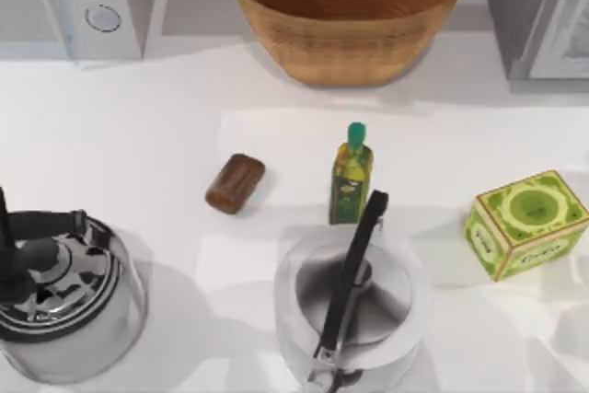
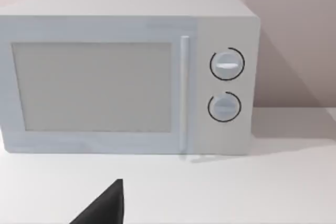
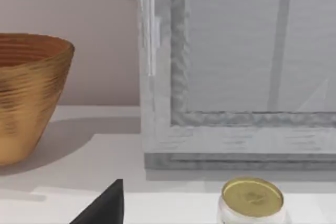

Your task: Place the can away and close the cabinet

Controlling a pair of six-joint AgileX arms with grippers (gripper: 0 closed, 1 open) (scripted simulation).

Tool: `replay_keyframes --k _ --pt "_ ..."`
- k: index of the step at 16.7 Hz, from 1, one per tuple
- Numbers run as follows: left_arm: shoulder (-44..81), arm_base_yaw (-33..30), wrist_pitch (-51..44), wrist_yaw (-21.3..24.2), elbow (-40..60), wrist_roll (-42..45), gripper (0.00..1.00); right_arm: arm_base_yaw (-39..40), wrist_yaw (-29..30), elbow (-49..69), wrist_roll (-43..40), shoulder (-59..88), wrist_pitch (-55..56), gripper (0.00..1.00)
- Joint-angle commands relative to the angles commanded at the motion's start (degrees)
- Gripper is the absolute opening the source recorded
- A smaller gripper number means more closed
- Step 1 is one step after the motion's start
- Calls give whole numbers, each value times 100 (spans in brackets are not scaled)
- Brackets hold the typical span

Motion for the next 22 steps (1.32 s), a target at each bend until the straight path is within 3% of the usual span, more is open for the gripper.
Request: replay_keyframes --k 4,8,16,22 --pt "0 0 0 0 0 0 100 -23 -38 196 10 195 -11 100" --pt "0 0 0 0 0 0 100 -152 -198 1166 34 1294 -38 100" --pt "0 0 0 0 0 0 100 -485 -442 3245 -72 5687 140 100" --pt "0 0 0 0 0 0 100 -632 -431 3635 -298 8142 453 100"
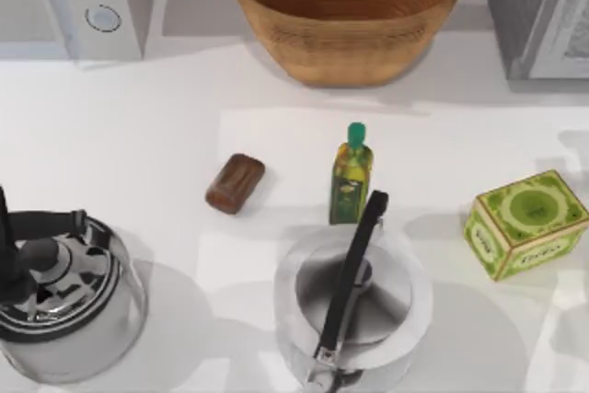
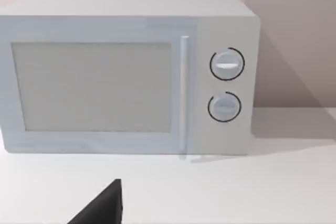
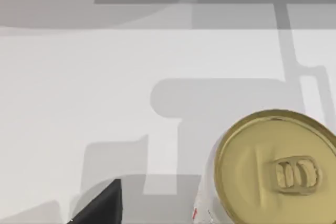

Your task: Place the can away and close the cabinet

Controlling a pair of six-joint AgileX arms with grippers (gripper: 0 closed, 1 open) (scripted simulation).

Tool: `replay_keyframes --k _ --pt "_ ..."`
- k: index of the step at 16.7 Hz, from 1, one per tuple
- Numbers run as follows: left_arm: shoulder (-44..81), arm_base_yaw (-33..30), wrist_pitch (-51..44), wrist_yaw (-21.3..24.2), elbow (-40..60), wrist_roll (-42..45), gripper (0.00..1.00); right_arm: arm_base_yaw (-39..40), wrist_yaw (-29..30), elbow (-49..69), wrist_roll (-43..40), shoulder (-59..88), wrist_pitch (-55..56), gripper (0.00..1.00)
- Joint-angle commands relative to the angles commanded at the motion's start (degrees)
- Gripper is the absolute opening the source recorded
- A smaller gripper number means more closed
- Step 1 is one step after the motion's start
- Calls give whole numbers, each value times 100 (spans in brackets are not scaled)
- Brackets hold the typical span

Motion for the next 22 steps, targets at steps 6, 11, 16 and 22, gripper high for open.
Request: replay_keyframes --k 6,11,16,22 --pt "0 0 0 0 0 0 100 -38 19 -128 -77 451 69 100" --pt "0 0 0 0 0 0 100 -4 38 52 -60 626 91 100" --pt "0 0 0 0 0 0 100 -70 43 535 -62 1697 701 100" --pt "0 0 0 0 0 0 100 40 93 389 -4 2118 1223 100"
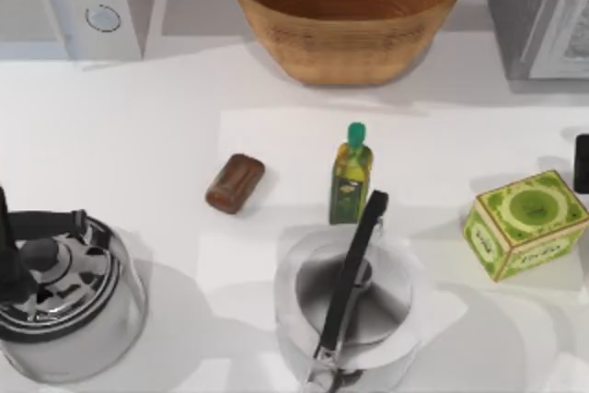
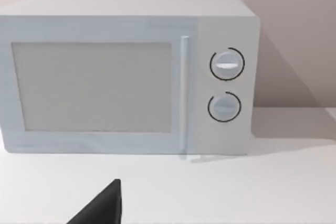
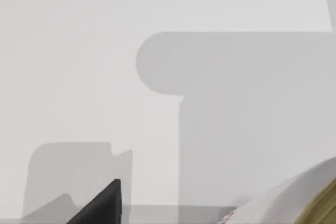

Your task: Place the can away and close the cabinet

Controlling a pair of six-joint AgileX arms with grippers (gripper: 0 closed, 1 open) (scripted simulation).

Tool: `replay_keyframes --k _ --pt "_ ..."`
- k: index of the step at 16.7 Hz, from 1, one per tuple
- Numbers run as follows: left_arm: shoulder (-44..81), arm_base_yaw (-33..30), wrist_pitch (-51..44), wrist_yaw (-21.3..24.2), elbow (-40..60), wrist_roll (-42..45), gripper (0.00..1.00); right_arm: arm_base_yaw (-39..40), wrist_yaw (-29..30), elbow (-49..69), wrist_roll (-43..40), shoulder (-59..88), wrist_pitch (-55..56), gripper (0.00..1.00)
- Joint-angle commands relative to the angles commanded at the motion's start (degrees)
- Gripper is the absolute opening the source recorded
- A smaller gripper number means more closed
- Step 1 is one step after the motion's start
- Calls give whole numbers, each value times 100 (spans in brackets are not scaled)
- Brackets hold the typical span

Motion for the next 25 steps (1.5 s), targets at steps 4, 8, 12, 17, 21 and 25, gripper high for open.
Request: replay_keyframes --k 4,8,12,17,21,25 --pt "0 0 0 0 0 0 100 0 0 0 0 0 0 85" --pt "0 0 0 0 0 0 100 0 0 0 0 0 0 55" --pt "0 0 0 0 0 0 100 0 0 0 0 0 0 25" --pt "0 0 0 0 0 0 100 0 0 0 0 0 0 0" --pt "0 0 0 0 0 0 100 0 0 0 0 0 0 0" --pt "0 0 0 0 0 0 100 -11 2 16 -3 -10 -16 0"
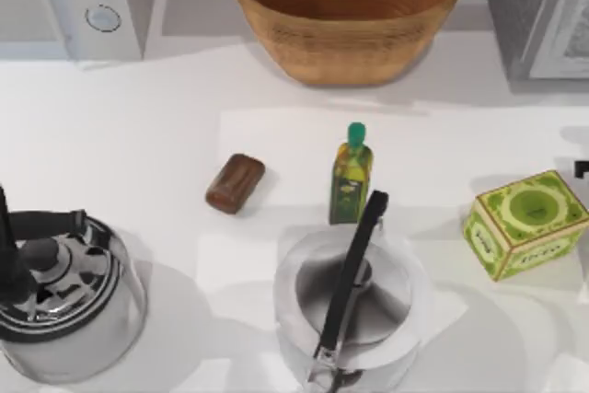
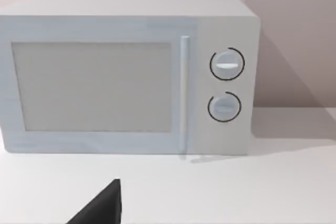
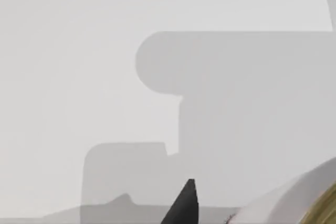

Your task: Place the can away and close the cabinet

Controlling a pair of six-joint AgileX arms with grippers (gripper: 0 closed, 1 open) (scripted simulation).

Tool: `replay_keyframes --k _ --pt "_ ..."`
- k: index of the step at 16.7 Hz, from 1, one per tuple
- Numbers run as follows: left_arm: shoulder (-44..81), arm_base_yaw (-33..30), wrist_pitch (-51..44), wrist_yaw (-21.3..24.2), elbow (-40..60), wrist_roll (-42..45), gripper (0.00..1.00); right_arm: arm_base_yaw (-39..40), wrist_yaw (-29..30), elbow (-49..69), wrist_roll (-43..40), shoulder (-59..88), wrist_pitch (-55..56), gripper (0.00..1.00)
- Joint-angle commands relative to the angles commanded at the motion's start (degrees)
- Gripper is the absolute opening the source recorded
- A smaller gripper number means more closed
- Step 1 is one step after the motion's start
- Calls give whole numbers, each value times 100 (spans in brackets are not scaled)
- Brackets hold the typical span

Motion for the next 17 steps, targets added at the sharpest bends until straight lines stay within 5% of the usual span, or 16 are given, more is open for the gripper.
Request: replay_keyframes --k 17 --pt "0 0 0 0 0 0 100 -18 -33 2047 -27 -1774 -3819 0"
